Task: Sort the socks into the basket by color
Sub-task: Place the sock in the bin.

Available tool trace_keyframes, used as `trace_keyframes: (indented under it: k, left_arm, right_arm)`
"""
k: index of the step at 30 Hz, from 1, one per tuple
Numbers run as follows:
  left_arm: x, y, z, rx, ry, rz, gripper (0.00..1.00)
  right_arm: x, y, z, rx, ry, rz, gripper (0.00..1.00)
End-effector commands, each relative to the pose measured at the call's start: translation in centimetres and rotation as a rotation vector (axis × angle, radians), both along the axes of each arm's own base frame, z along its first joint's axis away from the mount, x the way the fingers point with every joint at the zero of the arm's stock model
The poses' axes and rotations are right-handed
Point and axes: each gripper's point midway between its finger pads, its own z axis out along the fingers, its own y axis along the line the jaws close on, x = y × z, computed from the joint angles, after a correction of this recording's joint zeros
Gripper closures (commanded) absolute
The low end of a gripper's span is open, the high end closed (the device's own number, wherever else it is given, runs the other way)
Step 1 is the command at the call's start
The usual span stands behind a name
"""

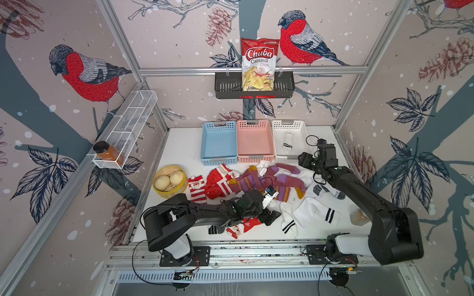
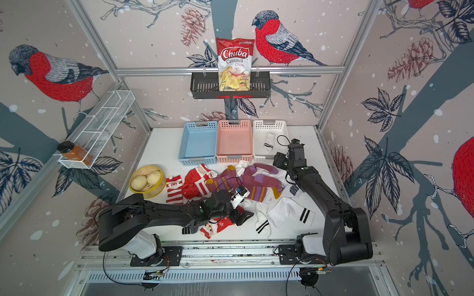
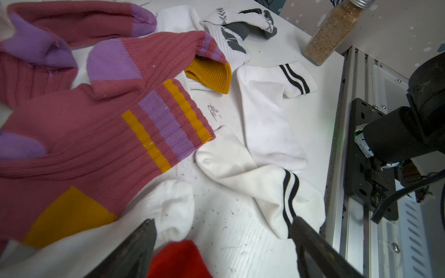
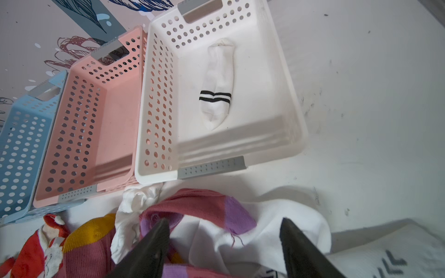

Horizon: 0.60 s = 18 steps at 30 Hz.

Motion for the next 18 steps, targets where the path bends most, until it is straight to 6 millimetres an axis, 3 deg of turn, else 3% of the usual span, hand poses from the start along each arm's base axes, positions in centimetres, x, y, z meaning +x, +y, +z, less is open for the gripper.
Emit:
trace_keyframes:
  k: [1,10,18]
  left_arm:
    - [-0.4,-1.6,0.8,-0.048,-0.004,-0.015,0.12]
    - [-1.5,-4.1,-1.1,0.037,-0.005,-0.069,0.16]
    - [-1.8,-5.2,-3.1,0.124,0.005,-0.097,0.22]
  right_arm:
    - [-0.6,-0.6,0.9,0.011,-0.054,-0.035,0.25]
    - [-4.0,-1.3,0.3,0.048,-0.066,-0.063,0.21]
    - [-5.1,-2.0,0.4,0.049,-0.092,-0.089,0.19]
